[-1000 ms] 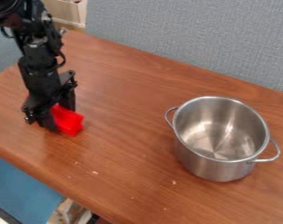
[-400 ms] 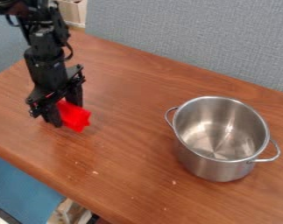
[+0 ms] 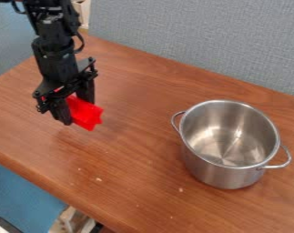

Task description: Put the red object in the metal pot

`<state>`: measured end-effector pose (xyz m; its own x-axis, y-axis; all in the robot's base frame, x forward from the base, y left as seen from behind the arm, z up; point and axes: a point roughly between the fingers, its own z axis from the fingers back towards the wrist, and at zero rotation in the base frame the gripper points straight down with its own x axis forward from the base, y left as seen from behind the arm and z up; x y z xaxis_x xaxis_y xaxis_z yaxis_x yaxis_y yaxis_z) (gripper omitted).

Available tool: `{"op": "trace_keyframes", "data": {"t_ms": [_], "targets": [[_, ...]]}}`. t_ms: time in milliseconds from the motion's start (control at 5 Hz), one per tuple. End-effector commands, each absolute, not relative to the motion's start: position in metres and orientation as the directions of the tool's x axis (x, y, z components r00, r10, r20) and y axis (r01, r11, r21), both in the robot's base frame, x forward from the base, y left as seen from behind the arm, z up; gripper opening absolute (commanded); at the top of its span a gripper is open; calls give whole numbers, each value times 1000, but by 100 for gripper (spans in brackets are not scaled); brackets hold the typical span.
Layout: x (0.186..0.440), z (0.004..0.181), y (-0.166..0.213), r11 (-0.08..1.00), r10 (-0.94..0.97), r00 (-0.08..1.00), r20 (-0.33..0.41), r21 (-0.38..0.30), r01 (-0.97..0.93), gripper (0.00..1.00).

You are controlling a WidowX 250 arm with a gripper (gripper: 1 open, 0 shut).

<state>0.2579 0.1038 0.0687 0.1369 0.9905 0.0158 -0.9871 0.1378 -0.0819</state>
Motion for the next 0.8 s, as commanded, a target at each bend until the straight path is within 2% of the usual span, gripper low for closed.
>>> {"op": "trace_keyframes", "data": {"t_ms": [0,600], "targets": [[267,96,100,164,986,159,48,-153,-974,0],[267,121,75,248,968,248,24,-181,-952,0]]}}
